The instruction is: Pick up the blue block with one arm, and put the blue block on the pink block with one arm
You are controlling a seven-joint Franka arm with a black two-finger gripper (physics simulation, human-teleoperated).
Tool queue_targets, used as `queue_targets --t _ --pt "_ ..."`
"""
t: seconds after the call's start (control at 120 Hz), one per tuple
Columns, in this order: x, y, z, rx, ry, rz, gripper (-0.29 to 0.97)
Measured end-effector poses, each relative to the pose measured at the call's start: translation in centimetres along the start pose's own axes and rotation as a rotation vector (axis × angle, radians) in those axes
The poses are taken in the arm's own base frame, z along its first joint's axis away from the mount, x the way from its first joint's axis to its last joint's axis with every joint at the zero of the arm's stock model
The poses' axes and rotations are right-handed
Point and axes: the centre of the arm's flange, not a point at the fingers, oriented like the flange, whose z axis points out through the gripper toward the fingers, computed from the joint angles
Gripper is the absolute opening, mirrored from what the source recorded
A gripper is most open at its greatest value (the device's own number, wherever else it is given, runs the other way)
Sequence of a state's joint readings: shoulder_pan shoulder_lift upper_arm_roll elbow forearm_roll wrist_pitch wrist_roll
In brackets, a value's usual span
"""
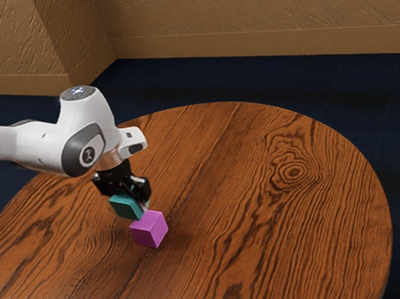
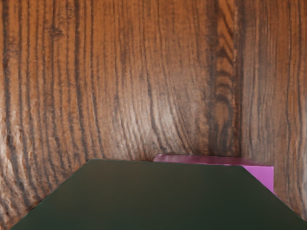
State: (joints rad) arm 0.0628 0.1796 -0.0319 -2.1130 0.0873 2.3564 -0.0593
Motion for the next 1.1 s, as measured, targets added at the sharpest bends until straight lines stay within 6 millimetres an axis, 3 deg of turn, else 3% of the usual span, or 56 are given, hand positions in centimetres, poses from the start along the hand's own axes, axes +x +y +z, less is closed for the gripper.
queue_targets --t 0.233,0.35,0.583,0.85,0.908,1.017,1.1 --pt "-0.1 0.2 -0.3 -0.006 0.003 0.0 0.23" --pt "-0.4 0.9 -0.3 -0.016 -0.001 -0.006 0.31" --pt "-0.7 2.2 -0.4 -0.026 -0.001 -0.011 0.24" --pt "-0.5 2.2 -1.5 -0.034 0.018 -0.015 0.53" --pt "-0.7 2.6 -5.4 -0.029 0.08 0.002 0.56" --pt "-3.4 4.2 -18.1 0.017 0.249 0.056 0.61" --pt "-5.6 7.4 -22.5 0.025 0.289 0.07 0.63"
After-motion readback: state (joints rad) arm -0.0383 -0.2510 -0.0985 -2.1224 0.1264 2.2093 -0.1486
